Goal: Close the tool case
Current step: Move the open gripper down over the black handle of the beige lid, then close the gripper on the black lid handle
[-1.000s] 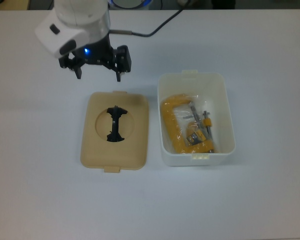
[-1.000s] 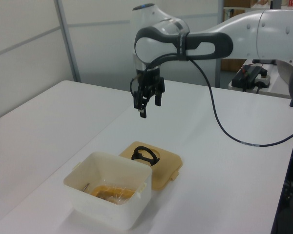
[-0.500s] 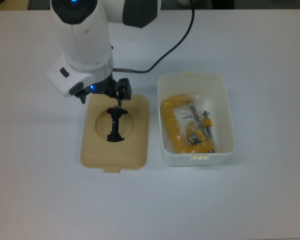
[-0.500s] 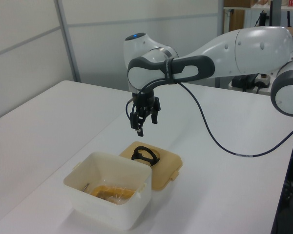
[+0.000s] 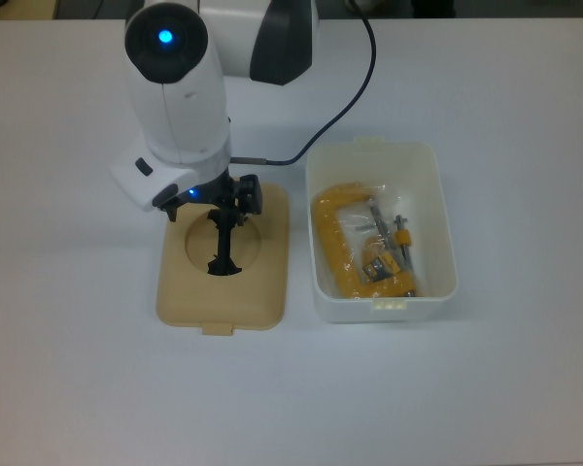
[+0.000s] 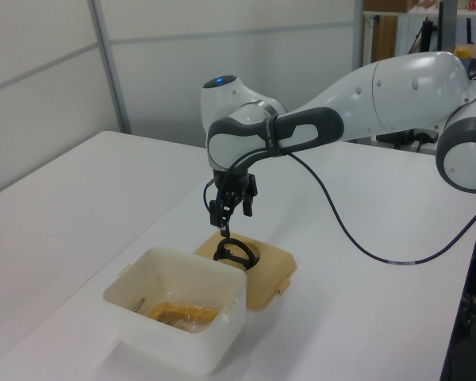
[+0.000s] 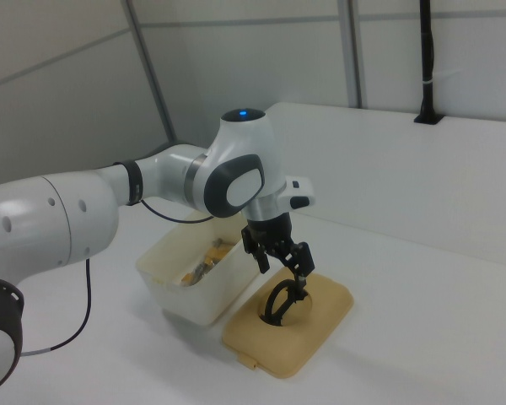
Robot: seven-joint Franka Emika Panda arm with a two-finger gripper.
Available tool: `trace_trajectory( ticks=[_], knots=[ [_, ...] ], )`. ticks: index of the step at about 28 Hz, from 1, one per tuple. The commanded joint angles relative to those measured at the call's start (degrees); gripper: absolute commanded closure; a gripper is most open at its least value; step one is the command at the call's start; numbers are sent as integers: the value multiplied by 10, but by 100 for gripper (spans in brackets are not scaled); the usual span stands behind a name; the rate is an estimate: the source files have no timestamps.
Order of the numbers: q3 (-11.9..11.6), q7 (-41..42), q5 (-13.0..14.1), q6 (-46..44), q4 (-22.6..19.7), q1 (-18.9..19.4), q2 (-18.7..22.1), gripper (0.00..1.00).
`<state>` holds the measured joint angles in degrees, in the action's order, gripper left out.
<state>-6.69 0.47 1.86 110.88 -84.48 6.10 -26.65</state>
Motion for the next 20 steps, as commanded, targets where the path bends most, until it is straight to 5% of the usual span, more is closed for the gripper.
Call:
trace_trajectory(
  ticks=[1,7,12,13,14,19,20],
  knots=[
    [-1,-8,-12,21,-17,16,-5,0],
    [0,-25,-24,27,-16,17,-16,4],
    [0,-35,-24,36,-16,19,-23,22],
    [0,-35,-24,36,-16,19,-24,31],
    [0,-35,-24,36,-16,19,-25,51],
    [0,-44,-21,36,-14,20,-25,97],
    [0,-48,-20,36,-13,20,-25,100]
  ],
)
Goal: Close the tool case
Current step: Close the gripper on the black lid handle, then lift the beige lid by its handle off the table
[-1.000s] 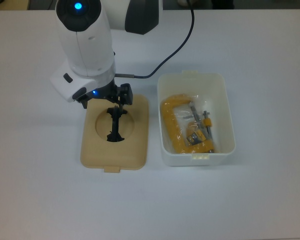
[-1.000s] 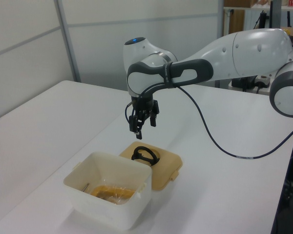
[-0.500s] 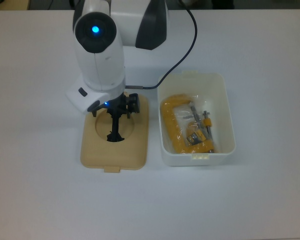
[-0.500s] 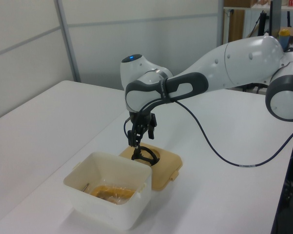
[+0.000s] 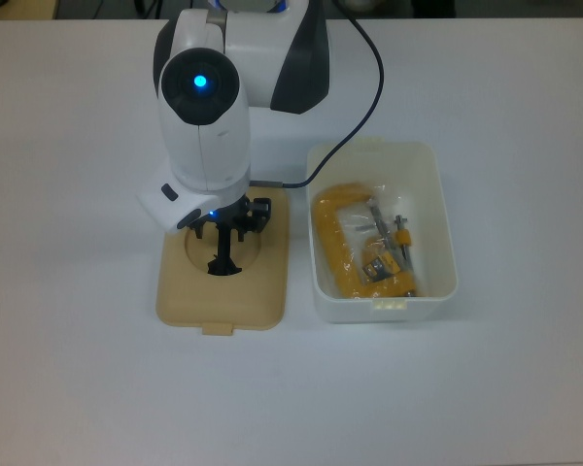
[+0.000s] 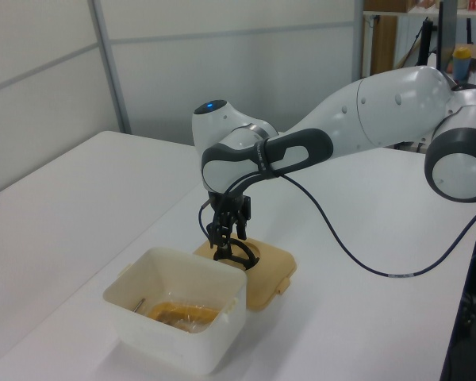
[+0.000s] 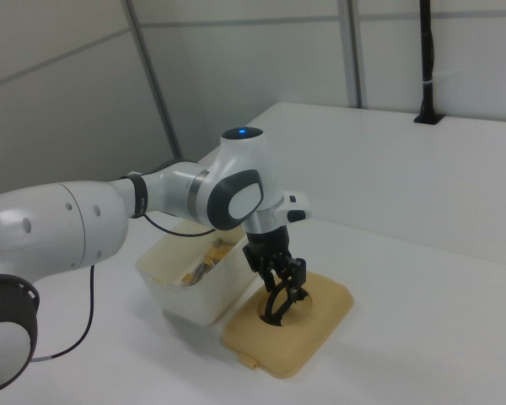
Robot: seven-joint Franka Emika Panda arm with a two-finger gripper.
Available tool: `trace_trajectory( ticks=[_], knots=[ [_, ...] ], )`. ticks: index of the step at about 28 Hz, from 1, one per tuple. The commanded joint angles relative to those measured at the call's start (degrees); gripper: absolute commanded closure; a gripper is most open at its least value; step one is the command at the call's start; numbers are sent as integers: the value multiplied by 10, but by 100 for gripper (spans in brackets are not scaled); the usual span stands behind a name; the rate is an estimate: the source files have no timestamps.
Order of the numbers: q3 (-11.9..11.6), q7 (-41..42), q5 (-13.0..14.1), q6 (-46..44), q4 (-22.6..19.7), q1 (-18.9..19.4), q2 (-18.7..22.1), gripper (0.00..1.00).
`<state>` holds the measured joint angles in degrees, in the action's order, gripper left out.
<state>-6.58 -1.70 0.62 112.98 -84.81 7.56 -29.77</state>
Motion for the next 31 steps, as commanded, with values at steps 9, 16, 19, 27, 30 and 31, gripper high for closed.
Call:
trace_trajectory(
  ticks=[9,16,19,27,30,31],
  knots=[
    [-1,-33,-6,12,-7,6,9,100],
    [-1,-31,-5,7,-7,4,25,100],
    [-1,-28,-4,-6,-6,-1,42,100],
    [-5,-26,-4,-45,9,-4,70,100],
    [-5,-18,0,-77,28,-14,81,100],
    [-6,-16,2,-84,31,-16,85,100]
  ],
)
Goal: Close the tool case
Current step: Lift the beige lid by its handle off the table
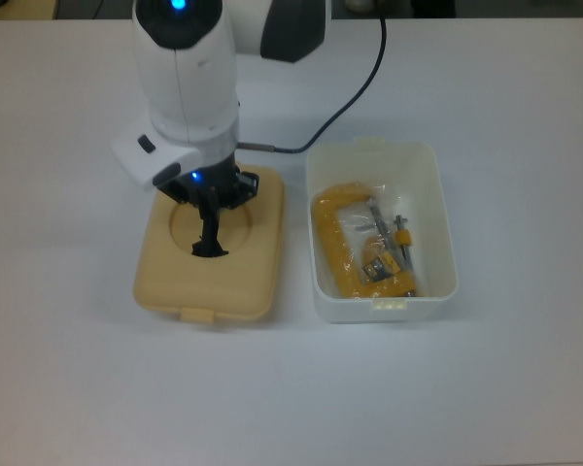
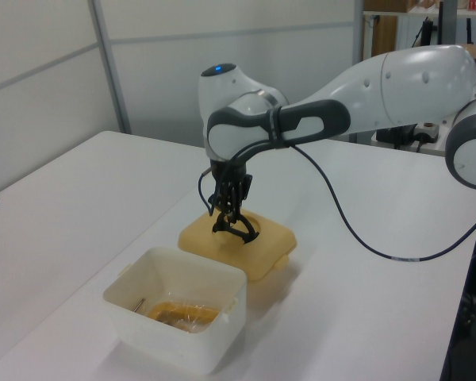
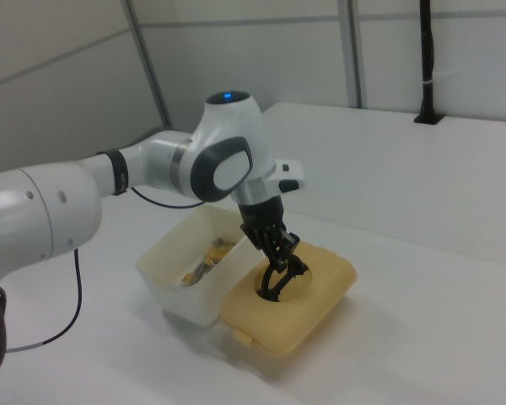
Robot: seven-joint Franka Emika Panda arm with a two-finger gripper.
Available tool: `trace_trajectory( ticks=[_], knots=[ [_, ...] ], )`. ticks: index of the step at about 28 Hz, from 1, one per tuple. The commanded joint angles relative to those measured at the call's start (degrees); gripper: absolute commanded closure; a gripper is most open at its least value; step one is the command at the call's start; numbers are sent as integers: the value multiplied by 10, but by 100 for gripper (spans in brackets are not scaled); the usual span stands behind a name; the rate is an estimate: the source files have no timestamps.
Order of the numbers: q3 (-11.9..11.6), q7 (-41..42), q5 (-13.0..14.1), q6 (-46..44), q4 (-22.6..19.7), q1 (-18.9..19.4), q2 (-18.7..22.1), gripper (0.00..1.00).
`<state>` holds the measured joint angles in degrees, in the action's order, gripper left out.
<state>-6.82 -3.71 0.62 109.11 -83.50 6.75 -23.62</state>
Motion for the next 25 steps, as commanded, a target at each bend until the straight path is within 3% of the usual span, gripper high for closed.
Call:
trace_trajectory(
  ticks=[1,15,25],
  knots=[
    [-4,4,3,-50,19,-9,28,100],
    [1,-6,1,-104,49,-9,45,100],
    [13,-21,19,-126,72,7,47,100]
  ],
)
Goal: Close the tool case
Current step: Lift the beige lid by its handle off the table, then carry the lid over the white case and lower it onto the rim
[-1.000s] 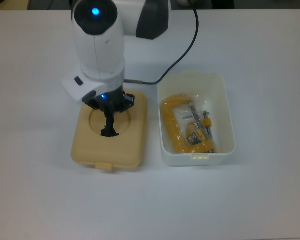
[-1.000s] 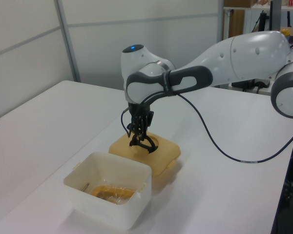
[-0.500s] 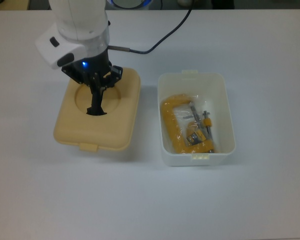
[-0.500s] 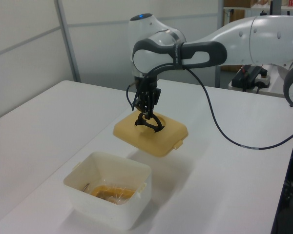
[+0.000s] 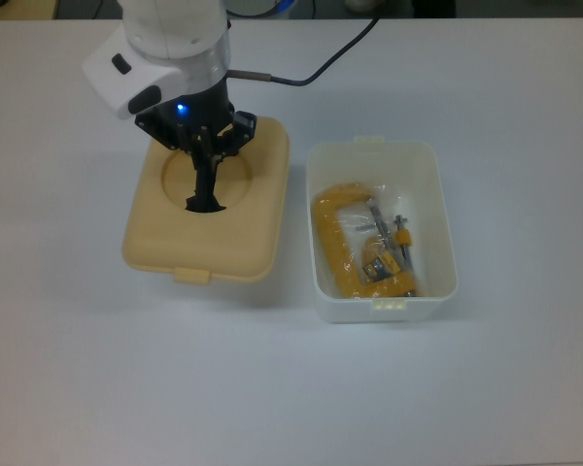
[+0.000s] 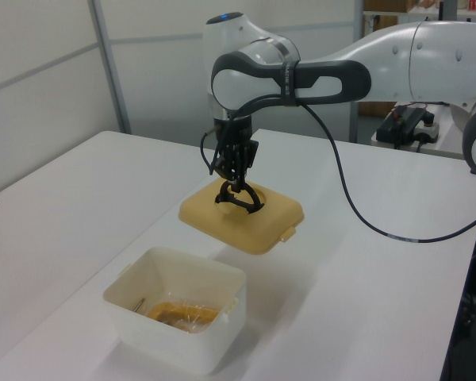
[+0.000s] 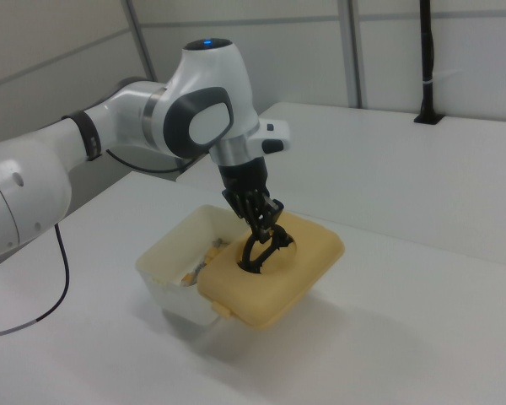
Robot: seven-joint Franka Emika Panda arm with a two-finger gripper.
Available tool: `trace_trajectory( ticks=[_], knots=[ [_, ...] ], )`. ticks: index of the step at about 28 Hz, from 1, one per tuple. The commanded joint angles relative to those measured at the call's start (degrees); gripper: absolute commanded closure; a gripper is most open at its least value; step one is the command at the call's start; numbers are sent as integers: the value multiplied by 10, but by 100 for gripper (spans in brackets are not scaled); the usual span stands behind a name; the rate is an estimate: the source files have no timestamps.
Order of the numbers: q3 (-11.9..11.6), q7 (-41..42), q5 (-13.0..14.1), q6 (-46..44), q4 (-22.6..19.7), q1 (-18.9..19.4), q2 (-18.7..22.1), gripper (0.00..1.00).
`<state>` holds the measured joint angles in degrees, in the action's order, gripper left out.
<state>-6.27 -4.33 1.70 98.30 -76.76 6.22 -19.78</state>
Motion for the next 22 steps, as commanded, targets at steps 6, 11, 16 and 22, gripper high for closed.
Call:
trace_trajectory(
  ticks=[6,11,16,22],
  knots=[
    [20,-12,7,-14,5,22,8,100],
    [27,-12,8,-11,5,26,7,100],
    [47,-14,5,-11,5,31,7,100],
    [47,-15,5,-9,5,61,4,100]
  ],
)
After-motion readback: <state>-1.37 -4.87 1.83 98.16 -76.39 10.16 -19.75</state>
